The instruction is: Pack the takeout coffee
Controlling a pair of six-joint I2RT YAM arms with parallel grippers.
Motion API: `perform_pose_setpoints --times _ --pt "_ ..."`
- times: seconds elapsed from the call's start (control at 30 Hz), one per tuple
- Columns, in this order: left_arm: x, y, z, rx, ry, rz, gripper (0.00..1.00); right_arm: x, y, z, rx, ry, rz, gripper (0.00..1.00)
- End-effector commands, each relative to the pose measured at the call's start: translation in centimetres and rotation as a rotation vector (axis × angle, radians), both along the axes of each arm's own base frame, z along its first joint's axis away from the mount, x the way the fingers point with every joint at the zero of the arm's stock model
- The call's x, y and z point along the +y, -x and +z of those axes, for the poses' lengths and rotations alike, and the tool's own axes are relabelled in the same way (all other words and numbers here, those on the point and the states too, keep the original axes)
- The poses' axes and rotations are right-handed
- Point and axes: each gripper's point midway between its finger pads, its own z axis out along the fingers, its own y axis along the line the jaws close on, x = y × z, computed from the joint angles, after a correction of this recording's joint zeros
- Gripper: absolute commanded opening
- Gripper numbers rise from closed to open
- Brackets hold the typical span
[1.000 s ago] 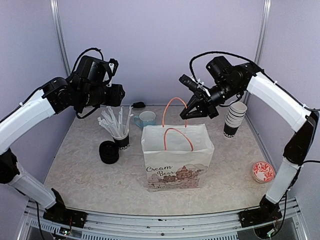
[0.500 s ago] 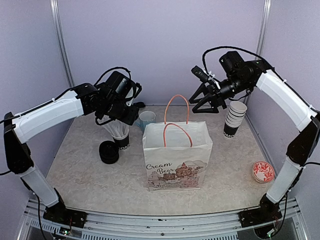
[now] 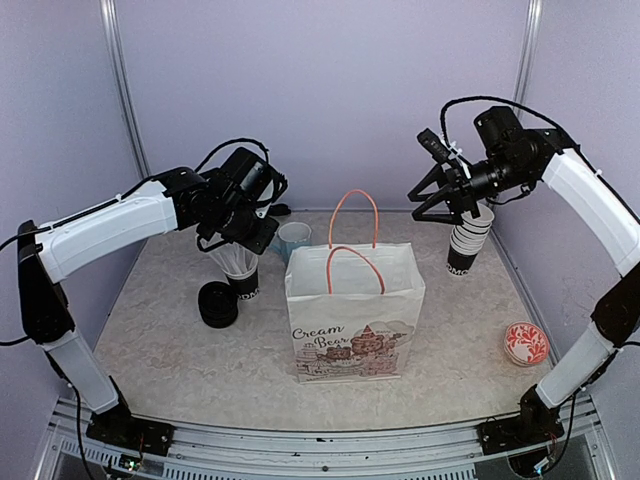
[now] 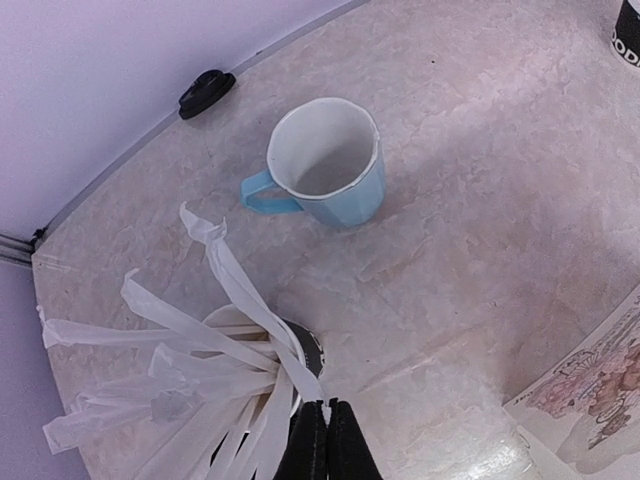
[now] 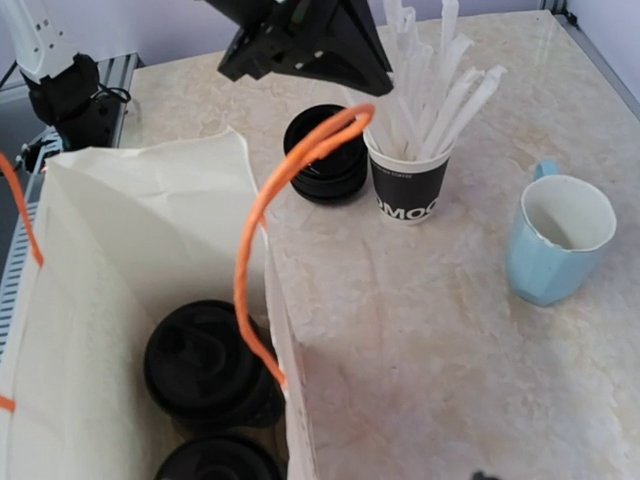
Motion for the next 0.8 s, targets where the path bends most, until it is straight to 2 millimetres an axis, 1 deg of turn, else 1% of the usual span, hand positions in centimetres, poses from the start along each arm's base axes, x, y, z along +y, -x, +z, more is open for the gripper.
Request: perform_pose_setpoints --times 0.0,0.1,0.17,0.27,0.43,0.47,0.5,0.6,0.77 --pt "0.1 -0.6 2.2 -0.056 0.032 0.010 0.00 0.1 -0.2 0.0 0.010 -0.019 0.002 0.63" --pt "0.4 -0.4 3.6 -0.082 0.046 0.016 0.00 0.1 -0.3 -0.2 0.010 -0.016 0.001 0.63" --pt "0.8 -0.2 4.9 -0.097 0.058 0.024 0.00 0.0 -0.4 -0.2 0.008 -0.014 -0.002 0.63" --pt "1.3 0.3 6.1 -0.107 0.074 0.033 0.00 0.0 -0.5 -0.2 0.006 -0.012 -0.005 0.63" --pt "1.5 1.7 9.7 -0.140 0.148 0.025 0.00 0.1 -0.6 -0.4 0.012 -0.010 -0.002 0.63" --pt "1.5 2.1 10.7 -0.149 0.161 0.023 0.00 0.1 -0.7 -0.4 0.011 -0.009 -0.004 0.63" --pt "1.5 2.5 12.1 -0.164 0.182 0.022 0.00 0.1 -0.7 -0.4 0.011 -0.007 -0.005 0.63" --pt "1.1 4.3 15.3 -0.201 0.216 0.004 0.00 0.1 -1.0 -0.3 0.004 0.001 -0.009 0.63" --pt "-0.6 9.0 21.9 -0.290 0.333 -0.080 0.00 -0.1 -1.6 -0.2 -0.004 0.021 -0.027 0.63"
